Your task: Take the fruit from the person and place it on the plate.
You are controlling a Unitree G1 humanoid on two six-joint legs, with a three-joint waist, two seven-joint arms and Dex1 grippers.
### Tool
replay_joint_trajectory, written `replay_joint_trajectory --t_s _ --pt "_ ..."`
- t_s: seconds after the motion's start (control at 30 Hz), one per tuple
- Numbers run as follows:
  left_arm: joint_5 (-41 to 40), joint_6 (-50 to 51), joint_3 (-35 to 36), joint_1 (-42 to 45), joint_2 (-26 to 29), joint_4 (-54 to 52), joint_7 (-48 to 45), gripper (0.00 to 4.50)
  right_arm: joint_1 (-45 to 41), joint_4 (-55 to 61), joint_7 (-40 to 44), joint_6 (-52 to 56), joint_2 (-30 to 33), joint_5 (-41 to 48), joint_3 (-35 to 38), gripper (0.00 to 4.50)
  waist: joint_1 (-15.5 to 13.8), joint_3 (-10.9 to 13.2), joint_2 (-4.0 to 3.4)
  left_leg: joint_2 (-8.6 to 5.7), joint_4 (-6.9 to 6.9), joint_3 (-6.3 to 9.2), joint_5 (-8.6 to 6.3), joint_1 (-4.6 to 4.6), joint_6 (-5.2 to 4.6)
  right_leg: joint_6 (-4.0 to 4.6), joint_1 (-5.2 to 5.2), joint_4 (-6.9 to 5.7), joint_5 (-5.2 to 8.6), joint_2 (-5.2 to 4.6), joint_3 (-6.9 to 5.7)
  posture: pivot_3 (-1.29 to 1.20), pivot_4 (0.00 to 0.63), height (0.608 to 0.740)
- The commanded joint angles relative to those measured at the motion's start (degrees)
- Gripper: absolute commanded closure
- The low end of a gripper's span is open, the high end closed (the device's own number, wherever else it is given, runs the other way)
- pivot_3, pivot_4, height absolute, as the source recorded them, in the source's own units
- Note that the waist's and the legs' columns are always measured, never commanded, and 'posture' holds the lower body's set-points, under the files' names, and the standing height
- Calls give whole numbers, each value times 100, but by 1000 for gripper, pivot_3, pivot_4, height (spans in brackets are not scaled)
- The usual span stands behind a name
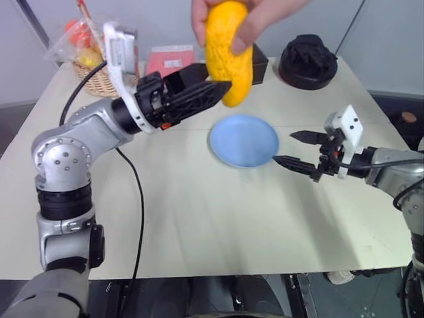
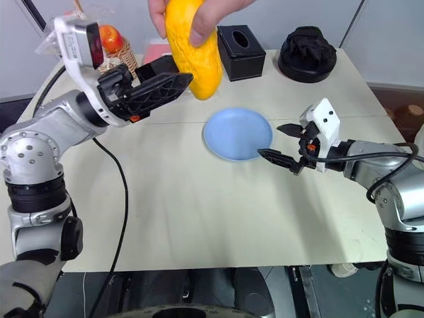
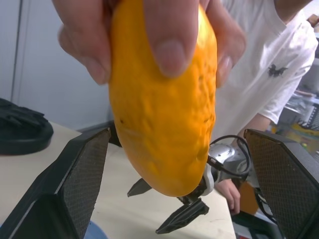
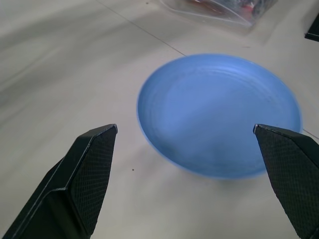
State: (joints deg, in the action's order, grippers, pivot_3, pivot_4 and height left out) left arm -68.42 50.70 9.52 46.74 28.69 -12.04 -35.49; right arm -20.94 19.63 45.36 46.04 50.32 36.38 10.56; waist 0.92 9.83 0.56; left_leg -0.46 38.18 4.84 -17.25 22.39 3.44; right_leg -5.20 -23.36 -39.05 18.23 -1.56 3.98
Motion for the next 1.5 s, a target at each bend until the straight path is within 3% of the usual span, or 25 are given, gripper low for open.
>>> replay_joint_trajectory --t_s 0.03,0.43,0.53,0.63,0.67,0.97,1.17,1.5 --pt "226 -167 -75 200 -89 75 -151 0 -15 241 -82 9 5 97 250 14 -6 0 0 0 0 0 0 0 0 0 0 0 0 1 0 0 150 740" --pt "846 -391 -226 529 -514 489 -457 0 32 377 -294 82 -7 164 292 14 -6 1 1 -2 0 0 0 0 0 0 1 1 0 -1 0 0 150 740" --pt "897 -375 -202 546 -551 497 -537 835 32 389 -333 89 -11 180 301 0 -1 1 1 -2 0 0 0 0 0 0 1 1 0 0 0 0 150 740" --pt "919 -351 -177 547 -573 483 -563 2123 53 401 -359 83 -7 181 308 0 -8 1 2 -2 0 0 0 0 0 0 1 0 0 0 0 0 150 740" --pt "935 -353 -172 549 -580 484 -567 2199 54 401 -369 82 -11 184 310 0 -8 1 2 -2 0 0 0 0 0 0 1 0 0 0 0 0 150 740" --pt "1183 -312 -201 448 -495 503 -539 2199 35 422 -399 54 -12 141 238 0 -9 1 2 -2 0 0 0 0 0 0 1 1 0 -1 0 0 150 740" --pt "2025 -693 -607 215 -530 980 -710 2199 -153 745 -511 208 25 319 323 0 -11 1 1 -2 0 0 0 0 0 0 1 0 0 0 0 0 150 740" --pt "3768 -2100 -1492 817 -1353 4027 -1516 2199 -126 1267 -920 523 -25 709 615 0 -32 4 6 -11 1 1 -1 2 -3 0 2 2 0 -4 -4 0 150 740"
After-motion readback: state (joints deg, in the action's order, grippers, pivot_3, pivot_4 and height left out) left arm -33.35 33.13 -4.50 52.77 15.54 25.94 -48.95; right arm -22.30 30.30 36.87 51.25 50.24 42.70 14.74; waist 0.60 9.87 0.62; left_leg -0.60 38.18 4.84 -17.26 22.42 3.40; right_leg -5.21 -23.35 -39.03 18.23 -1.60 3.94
